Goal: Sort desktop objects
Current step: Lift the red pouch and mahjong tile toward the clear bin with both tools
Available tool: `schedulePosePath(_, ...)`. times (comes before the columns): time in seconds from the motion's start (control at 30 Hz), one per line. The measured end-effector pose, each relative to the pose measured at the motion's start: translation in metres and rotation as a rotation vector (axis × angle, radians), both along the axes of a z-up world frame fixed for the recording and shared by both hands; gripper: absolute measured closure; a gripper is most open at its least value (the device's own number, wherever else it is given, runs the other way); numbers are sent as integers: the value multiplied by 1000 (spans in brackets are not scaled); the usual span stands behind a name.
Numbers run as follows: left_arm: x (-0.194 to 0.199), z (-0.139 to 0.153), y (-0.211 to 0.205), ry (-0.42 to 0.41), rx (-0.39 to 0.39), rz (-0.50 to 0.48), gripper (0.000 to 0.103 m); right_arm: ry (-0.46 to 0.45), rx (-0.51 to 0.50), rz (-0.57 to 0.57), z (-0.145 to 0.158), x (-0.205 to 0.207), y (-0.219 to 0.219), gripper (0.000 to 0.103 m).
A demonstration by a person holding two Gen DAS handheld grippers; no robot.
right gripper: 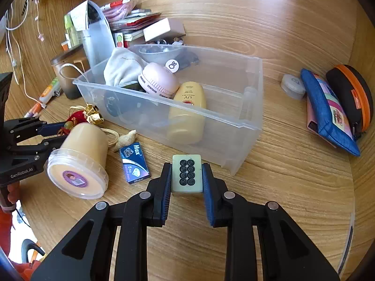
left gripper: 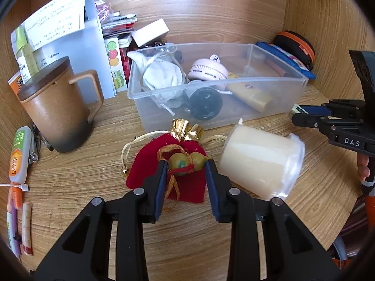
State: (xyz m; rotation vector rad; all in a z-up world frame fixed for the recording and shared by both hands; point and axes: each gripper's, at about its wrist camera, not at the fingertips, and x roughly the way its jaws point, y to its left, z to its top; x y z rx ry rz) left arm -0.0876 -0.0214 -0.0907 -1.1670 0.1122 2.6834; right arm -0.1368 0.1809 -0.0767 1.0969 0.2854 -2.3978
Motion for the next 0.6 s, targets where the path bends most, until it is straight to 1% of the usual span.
schedulePosePath(0.27, 13, 20, 1, 49, 9, 2, 71, 25, -23, 3, 13, 15, 5, 81)
schedulePosePath(0.6, 23, 42, 7, 100, 50, 4, 71, 76, -42, 25, 36, 32, 7, 81)
